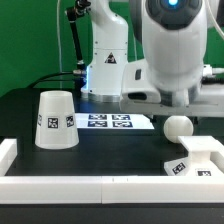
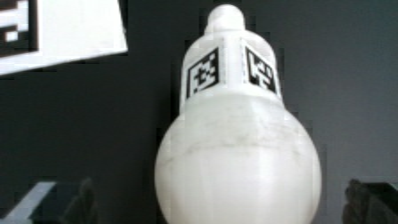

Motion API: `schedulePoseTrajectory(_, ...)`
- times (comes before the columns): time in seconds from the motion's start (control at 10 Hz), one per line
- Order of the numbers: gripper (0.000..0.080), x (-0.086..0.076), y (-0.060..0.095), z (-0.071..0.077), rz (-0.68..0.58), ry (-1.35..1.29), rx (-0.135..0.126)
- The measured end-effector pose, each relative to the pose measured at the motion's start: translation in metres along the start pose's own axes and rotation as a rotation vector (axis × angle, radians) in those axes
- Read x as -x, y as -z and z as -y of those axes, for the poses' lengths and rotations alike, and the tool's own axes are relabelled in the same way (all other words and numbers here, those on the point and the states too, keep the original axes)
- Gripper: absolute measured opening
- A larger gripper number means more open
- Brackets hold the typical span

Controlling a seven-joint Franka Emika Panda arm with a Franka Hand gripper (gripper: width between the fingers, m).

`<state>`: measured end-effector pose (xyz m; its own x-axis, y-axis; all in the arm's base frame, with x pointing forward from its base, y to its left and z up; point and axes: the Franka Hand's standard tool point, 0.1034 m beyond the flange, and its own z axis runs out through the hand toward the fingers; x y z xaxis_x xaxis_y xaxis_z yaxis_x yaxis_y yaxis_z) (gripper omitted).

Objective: Assemble lamp

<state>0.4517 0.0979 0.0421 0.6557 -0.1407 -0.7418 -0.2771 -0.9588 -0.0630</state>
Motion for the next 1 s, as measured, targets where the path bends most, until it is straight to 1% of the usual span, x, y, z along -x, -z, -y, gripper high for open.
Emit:
schedulePoseTrajectory(0.2, 0.0698, -0.001, 0.001, 0.003, 0.147, 0.0, 0.013)
schedulePoseTrajectory(0.3, 0.0698, -0.003, 0.0, 0.004, 0.175, 0.002, 0.016)
schedulePoseTrajectory(0.5, 0.0698, -0.005, -0.007, 0.005, 0.174, 0.003, 0.019)
schedulePoseTrajectory(0.9, 0.0698, -0.008, -0.032, 0.008, 0.154, 0.002, 0.036)
schedulePoseTrajectory(1.0, 0.0698, -0.007, -0.036, 0.009, 0.155, 0.003, 0.04)
